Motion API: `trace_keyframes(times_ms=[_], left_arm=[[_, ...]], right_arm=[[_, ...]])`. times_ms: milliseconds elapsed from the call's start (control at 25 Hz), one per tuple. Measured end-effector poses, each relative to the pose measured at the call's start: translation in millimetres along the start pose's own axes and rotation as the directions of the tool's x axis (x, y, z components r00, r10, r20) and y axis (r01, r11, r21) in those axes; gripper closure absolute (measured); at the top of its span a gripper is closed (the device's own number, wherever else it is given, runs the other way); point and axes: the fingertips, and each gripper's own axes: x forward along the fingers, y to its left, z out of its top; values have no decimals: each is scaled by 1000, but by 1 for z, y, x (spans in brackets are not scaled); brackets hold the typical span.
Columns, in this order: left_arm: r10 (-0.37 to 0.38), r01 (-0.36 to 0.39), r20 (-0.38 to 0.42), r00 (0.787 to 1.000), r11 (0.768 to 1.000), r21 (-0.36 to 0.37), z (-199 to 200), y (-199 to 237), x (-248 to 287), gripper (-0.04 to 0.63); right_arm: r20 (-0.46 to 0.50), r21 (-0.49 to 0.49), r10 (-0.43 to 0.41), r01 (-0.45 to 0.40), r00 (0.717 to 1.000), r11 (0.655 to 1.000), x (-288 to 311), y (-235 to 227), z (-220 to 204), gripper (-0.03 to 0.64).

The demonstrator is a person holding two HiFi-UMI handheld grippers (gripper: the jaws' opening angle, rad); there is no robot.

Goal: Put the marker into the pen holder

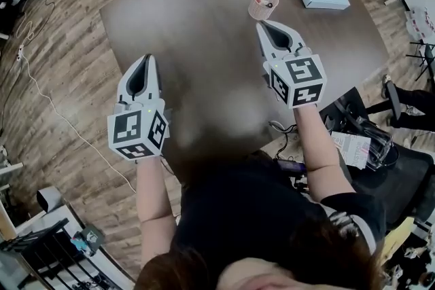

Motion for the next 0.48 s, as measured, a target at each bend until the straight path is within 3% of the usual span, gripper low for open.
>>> trace_keyframes(times_ms=[480], left_arm=[[61, -61, -6, 998, 998, -34, -12, 28, -46, 568]], right_arm=[[1, 34, 85, -85, 996, 996, -11, 63, 4, 598]])
